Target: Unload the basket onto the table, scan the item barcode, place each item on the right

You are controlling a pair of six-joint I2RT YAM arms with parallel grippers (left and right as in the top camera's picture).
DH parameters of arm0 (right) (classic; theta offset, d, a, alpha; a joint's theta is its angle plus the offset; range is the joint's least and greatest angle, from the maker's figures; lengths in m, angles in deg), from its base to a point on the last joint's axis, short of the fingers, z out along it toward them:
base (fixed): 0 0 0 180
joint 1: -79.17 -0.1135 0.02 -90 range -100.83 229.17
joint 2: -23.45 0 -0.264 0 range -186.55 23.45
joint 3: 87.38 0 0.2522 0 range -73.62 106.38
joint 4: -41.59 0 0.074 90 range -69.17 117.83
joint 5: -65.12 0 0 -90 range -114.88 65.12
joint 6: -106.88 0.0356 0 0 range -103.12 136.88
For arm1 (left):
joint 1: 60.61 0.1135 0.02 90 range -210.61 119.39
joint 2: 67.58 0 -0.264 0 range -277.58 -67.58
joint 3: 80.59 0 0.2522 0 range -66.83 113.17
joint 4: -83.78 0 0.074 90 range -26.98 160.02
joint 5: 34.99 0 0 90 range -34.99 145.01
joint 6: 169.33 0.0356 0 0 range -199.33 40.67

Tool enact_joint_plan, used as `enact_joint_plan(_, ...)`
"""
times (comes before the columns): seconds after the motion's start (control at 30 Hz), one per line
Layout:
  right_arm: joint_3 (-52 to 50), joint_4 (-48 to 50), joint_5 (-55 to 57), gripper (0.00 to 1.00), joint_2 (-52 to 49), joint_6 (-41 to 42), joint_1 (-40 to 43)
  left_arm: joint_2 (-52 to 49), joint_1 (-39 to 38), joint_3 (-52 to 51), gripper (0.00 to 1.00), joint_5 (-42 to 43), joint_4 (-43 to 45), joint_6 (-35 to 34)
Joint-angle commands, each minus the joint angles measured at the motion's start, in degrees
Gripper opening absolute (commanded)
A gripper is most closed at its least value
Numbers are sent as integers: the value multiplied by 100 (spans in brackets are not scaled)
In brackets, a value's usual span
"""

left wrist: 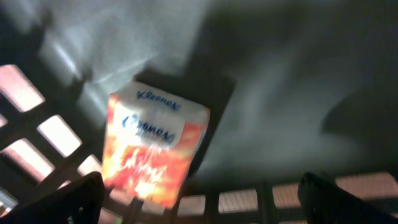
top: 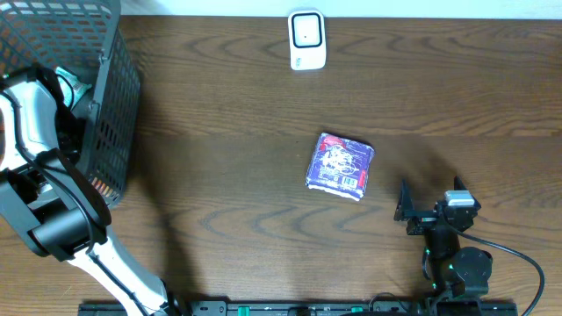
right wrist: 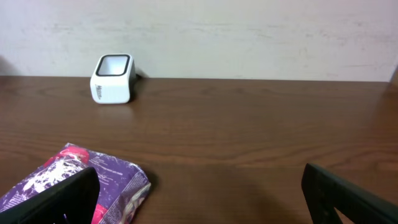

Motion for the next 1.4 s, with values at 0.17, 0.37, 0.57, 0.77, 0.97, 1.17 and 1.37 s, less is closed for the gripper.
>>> enact_joint_plan(0.17, -13, -20, 31, 99, 15, -42, -46, -20, 15, -970, 98, -192, 824, -142)
enact_joint_plan(0.37, -13, -20, 31, 99, 15, -42, -46, -20, 15, -1375, 59, -739, 1290, -177)
enact_joint_plan(0.57, -13, -20, 31, 99, 15, -42, -46, -20, 15, -1513, 8, -767, 1384, -177)
enact_joint_plan(0.77, -13, -20, 31, 99, 15, -42, -46, 302, 59, -876, 7, -730, 1139, -177)
enact_joint_plan(0.97, -13, -20, 31, 99, 15, -42, -46, 1241, 109, 297, 7, -459, 1123, -179)
enact_joint_plan(1.17, -13, -20, 31, 99, 15, -42, -46, 2682, 111, 907, 7, 280, 1790, -245)
enact_joint_plan(1.37, -13, -20, 31, 99, 15, -42, -46, 3982, -116, 905, 7, 1923, 2374, -267)
